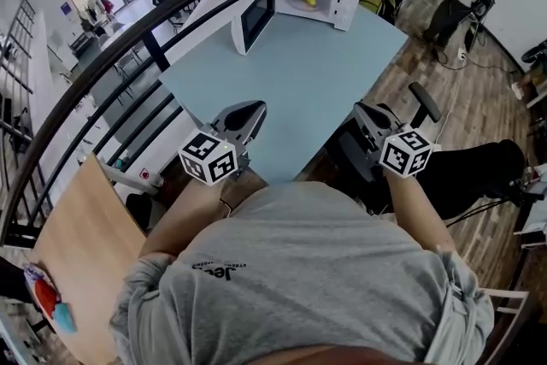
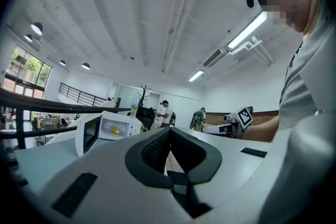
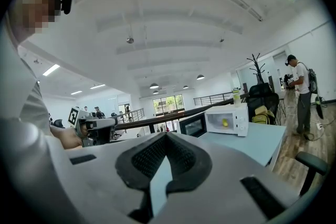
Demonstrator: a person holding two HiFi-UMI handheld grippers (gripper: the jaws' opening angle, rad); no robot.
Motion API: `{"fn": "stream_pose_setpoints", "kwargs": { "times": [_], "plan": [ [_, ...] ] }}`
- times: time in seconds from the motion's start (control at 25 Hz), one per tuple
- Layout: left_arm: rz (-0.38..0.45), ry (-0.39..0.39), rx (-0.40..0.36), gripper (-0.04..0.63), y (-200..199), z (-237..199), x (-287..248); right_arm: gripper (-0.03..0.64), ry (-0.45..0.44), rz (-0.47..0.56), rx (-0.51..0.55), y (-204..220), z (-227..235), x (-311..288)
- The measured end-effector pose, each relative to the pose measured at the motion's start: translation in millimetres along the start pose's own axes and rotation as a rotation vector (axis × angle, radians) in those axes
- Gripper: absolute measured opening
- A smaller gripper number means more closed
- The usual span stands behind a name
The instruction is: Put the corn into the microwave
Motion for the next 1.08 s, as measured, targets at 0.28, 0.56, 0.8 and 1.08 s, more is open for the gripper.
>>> {"fn": "stream_pose_setpoints", "kwargs": {
  "times": [0.28, 0.56, 0.8, 1.08],
  "plan": [
    [-0.005, -0.015, -0.006, 0.018, -1, 1, 6, 0.017, -0.020, -0.017, 0.030, 4, -5, -3],
    [-0.006, -0.025, -0.010, 0.018, 2, 0, 10, 0.017, -0.035, -0.023, 0.053, 6, -11, -7],
    [-0.002, -0.028, -0.009, 0.018, 2, 0, 14, 0.017, -0.036, -0.028, 0.056, 6, -14, -7],
    [-0.001, -0.029, -0.005, 0.018, 5, -2, 15, 0.017, -0.036, -0.030, 0.066, 8, -14, -9]
  ]
}}
Point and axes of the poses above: the fingertips, and each gripper's own axes: x backward along the fingers, z to its right, y out of its underside, the point moved 6 cm from there along x, backward along the fingers, and after that the axes turned 11 degrees about -z, right-handed, at the moved point
